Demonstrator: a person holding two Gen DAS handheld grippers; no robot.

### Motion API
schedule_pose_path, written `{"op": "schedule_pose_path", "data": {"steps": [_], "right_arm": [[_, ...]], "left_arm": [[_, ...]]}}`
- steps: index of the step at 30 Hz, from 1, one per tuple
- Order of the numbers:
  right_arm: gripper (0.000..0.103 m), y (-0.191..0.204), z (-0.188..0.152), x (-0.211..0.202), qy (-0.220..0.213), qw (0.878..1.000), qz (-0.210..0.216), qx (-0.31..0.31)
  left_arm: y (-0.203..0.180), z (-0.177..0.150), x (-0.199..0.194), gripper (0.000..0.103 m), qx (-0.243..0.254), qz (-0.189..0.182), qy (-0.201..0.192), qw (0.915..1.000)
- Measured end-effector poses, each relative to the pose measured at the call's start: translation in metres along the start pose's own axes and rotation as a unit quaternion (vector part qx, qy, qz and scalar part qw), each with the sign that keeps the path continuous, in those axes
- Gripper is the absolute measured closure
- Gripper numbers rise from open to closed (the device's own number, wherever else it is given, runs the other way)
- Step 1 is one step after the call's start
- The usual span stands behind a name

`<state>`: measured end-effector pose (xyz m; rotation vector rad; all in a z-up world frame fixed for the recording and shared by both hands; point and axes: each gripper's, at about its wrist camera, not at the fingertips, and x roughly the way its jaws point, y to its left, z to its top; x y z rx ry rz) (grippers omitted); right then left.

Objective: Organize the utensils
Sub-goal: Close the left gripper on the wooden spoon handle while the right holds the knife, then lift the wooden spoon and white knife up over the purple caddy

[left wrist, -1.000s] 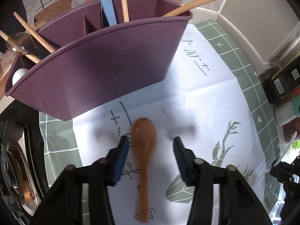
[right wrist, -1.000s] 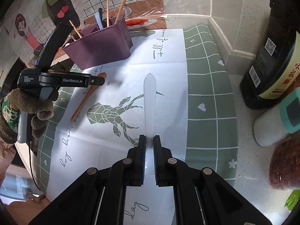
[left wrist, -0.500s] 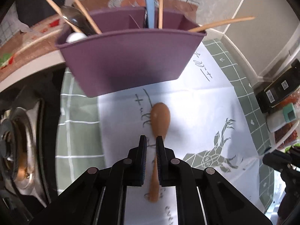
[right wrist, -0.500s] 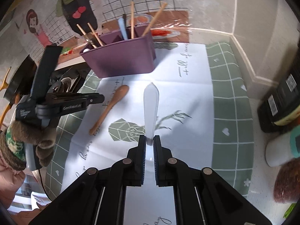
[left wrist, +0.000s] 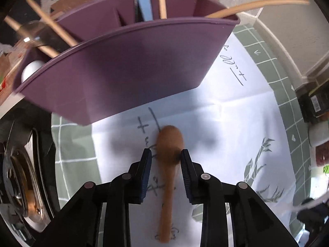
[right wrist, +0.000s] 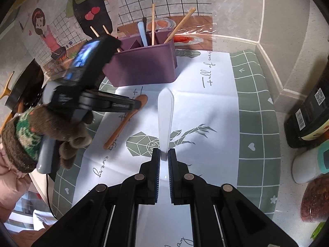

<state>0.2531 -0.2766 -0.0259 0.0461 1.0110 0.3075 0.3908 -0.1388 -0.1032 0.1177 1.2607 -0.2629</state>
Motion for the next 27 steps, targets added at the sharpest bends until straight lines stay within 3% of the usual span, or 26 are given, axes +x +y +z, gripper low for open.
{"op": "schedule_pose_path", "data": {"steps": [5, 10, 13, 22, 27], "right_arm": [[0.096, -0.005, 0.003, -0.001, -0.005, 1.000, 0.001, 0.008], [0.096, -0.008, 0.007, 0.002, -0.006, 1.000, 0.013, 0.014], [0.096, -0.006, 0.009, 0.006, -0.005, 1.000, 0.021, 0.015], [0.096, 0.014, 0.009, 0.010, -0.005, 0.999, 0.041, 0.000], [0.096, 0.029, 0.011, 0.008, -0.012, 0.999, 0.041, -0.019]], "left_arm": [[-0.002, 0.009, 0.007, 0.073, 0.004, 0.014, 0.000, 0.9999], [0.007, -0.002, -0.003, 0.073, -0.006, -0.006, -0.030, 0.9995], [0.023, -0.025, -0.023, 0.074, -0.035, -0.036, -0.061, 0.9969], [0.056, -0.112, -0.109, 0.074, -0.101, -0.067, -0.181, 0.9759], [0.061, -0.126, -0.136, 0.074, -0.108, -0.065, -0.216, 0.9684]]}}
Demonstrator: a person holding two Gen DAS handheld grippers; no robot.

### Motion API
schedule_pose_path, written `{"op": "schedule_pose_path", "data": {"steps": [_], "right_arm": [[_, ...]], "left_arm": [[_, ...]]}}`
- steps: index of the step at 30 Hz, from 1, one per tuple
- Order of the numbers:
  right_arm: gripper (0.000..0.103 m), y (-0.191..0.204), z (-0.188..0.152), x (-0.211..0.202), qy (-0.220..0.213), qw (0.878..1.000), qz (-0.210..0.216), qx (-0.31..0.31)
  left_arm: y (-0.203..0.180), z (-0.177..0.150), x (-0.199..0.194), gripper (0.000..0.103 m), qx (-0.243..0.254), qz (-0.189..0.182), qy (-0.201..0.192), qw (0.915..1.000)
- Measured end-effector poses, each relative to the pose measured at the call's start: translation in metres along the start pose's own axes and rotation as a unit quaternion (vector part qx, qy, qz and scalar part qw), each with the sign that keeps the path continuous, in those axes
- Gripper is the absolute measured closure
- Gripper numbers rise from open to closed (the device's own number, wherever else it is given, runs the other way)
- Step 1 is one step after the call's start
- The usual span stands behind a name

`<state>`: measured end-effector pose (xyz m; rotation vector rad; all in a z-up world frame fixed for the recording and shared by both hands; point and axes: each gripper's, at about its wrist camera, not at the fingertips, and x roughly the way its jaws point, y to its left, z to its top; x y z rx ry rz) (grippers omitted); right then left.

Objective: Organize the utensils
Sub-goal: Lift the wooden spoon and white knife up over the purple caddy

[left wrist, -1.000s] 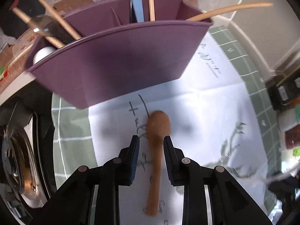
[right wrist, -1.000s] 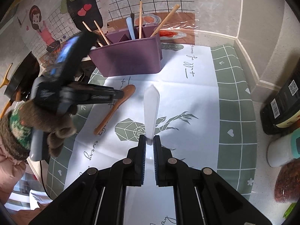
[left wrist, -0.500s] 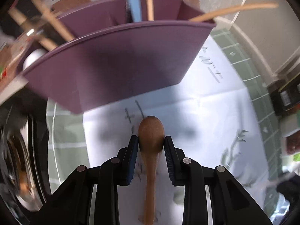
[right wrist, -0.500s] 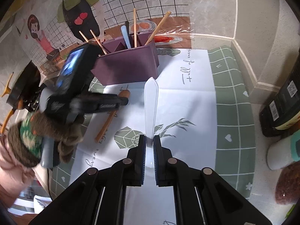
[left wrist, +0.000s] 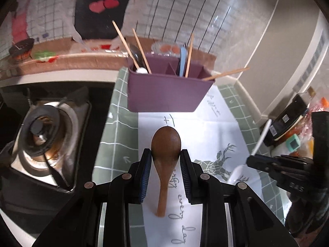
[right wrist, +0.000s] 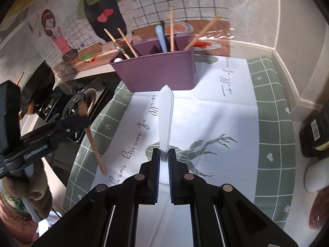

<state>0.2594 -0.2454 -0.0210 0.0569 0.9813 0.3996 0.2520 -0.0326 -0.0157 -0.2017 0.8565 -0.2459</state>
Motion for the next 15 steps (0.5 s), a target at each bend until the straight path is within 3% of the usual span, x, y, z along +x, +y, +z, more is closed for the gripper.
{"op": "schedule_pose_path", "data": {"steps": [9, 15], "right_arm": [[0.096, 0.025, 0.008, -0.007, -0.010, 1.000, -0.005, -0.028], [0.096, 0.039, 0.024, -0.026, -0.037, 0.998, -0.019, -0.049]], "left_arm": [[0.004, -0.004, -0.037, 0.074, 0.002, -0.006, -0.035, 0.9994], [-0.006, 0.011, -0.063, 0.074, 0.025, -0.008, -0.066, 0.9975]]}}
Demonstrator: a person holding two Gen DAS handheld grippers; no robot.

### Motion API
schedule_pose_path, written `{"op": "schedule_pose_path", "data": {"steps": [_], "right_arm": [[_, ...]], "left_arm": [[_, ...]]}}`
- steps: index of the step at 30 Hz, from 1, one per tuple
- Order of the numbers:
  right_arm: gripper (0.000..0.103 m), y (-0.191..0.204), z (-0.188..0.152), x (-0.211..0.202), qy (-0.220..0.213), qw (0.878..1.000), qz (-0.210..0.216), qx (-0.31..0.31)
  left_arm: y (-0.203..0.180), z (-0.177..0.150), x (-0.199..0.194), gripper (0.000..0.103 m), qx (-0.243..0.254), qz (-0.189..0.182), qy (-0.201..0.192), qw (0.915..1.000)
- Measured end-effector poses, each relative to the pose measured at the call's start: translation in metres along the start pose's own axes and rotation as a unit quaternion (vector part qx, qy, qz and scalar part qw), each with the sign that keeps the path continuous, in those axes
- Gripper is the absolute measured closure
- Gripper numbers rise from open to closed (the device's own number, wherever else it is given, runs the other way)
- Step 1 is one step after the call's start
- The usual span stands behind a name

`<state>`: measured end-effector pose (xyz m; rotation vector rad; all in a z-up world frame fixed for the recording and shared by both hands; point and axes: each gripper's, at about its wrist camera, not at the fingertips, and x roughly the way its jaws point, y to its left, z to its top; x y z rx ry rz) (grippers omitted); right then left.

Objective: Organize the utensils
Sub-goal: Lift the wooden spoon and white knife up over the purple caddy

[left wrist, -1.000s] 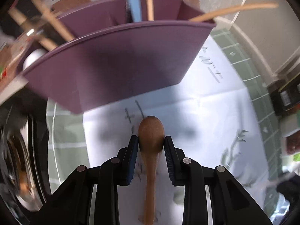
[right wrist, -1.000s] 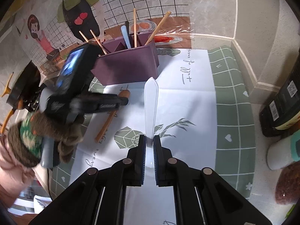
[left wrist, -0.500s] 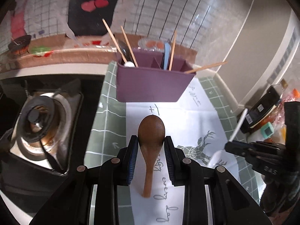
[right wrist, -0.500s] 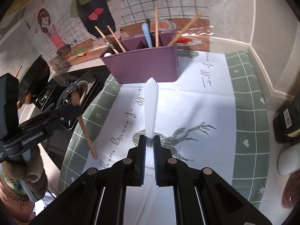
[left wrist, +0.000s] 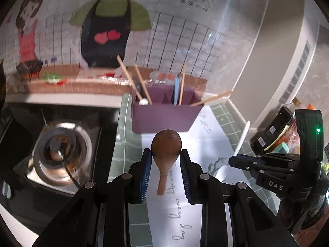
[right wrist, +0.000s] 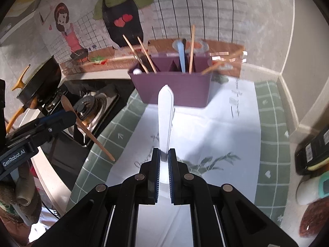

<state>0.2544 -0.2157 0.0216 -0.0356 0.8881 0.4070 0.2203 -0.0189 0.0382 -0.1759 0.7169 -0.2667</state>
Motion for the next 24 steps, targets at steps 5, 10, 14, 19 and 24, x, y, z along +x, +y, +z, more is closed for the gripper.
{"op": "schedule_pose_path", "data": {"steps": [5, 10, 14, 19, 24], "right_arm": [[0.096, 0.013, 0.038, -0.037, -0.054, 0.998, -0.022, -0.031], [0.096, 0.023, 0.089, -0.084, -0.127, 0.989, -0.045, -0.058], [0.096, 0.026, 0.127, -0.111, -0.174, 0.981, -0.058, -0.067], [0.096, 0.022, 0.158, -0.120, -0.206, 0.975, -0.064, -0.058], [0.096, 0.013, 0.172, -0.095, -0.198, 0.977, -0.066, -0.047]], "left_arm": [[-0.017, 0.036, -0.019, 0.074, 0.039, 0.001, -0.037, 0.9985], [-0.036, 0.088, -0.047, 0.074, 0.076, -0.001, -0.090, 0.9931], [-0.051, 0.125, -0.061, 0.074, 0.104, 0.006, -0.135, 0.9853], [-0.056, 0.160, -0.061, 0.074, 0.114, 0.011, -0.161, 0.9803], [-0.047, 0.186, -0.040, 0.074, 0.099, 0.014, -0.166, 0.9811]]}}
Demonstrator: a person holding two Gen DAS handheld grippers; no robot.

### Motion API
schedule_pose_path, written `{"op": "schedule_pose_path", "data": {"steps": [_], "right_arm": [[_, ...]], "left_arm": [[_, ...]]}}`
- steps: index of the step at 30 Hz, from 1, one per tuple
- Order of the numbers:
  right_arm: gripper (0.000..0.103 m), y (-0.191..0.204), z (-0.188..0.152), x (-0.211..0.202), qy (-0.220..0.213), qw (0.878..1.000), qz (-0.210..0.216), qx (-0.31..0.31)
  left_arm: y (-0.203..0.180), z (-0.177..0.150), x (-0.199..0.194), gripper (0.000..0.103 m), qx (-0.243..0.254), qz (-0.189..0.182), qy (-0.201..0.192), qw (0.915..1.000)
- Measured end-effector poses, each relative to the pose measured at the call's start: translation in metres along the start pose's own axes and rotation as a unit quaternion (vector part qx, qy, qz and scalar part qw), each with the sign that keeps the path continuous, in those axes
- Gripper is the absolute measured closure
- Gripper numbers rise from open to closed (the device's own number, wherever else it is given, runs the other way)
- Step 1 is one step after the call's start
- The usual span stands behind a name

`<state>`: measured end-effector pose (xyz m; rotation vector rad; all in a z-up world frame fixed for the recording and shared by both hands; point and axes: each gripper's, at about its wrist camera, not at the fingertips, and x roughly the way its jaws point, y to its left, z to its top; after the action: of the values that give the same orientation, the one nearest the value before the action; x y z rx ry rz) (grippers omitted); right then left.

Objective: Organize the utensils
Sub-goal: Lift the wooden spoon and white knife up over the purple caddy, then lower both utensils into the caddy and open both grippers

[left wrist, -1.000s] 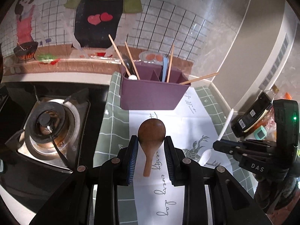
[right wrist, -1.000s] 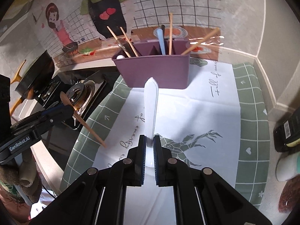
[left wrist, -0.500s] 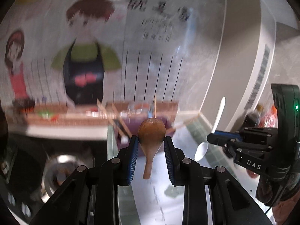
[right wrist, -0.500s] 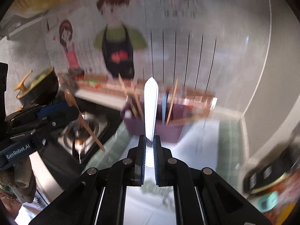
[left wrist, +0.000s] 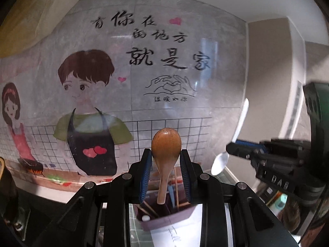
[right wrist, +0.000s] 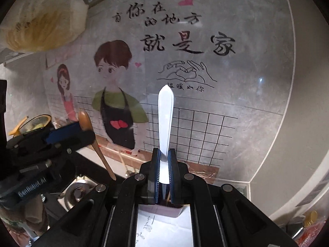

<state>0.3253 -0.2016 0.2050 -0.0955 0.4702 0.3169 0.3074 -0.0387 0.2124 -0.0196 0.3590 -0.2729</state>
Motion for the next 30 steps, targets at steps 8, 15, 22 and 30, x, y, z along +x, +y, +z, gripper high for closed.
{"op": "schedule_pose_path", "data": {"steps": [8, 15, 22, 30], "right_arm": [[0.096, -0.011, -0.036, 0.089, 0.072, 0.997, -0.002, 0.026], [0.096, -0.011, -0.072, 0.156, 0.126, 0.992, -0.008, 0.028], [0.096, -0.012, -0.097, 0.196, 0.167, 0.985, -0.010, 0.031], [0.096, -0.014, -0.117, 0.221, 0.210, 0.977, -0.010, 0.032]], "left_arm": [[0.021, -0.031, 0.080, 0.074, -0.028, -0.009, 0.063, 0.9976], [0.040, -0.074, 0.141, 0.074, -0.056, -0.012, 0.121, 0.9911], [0.048, -0.112, 0.173, 0.074, -0.067, -0.007, 0.163, 0.9844], [0.049, -0.139, 0.195, 0.074, -0.079, -0.004, 0.197, 0.9772]]}}
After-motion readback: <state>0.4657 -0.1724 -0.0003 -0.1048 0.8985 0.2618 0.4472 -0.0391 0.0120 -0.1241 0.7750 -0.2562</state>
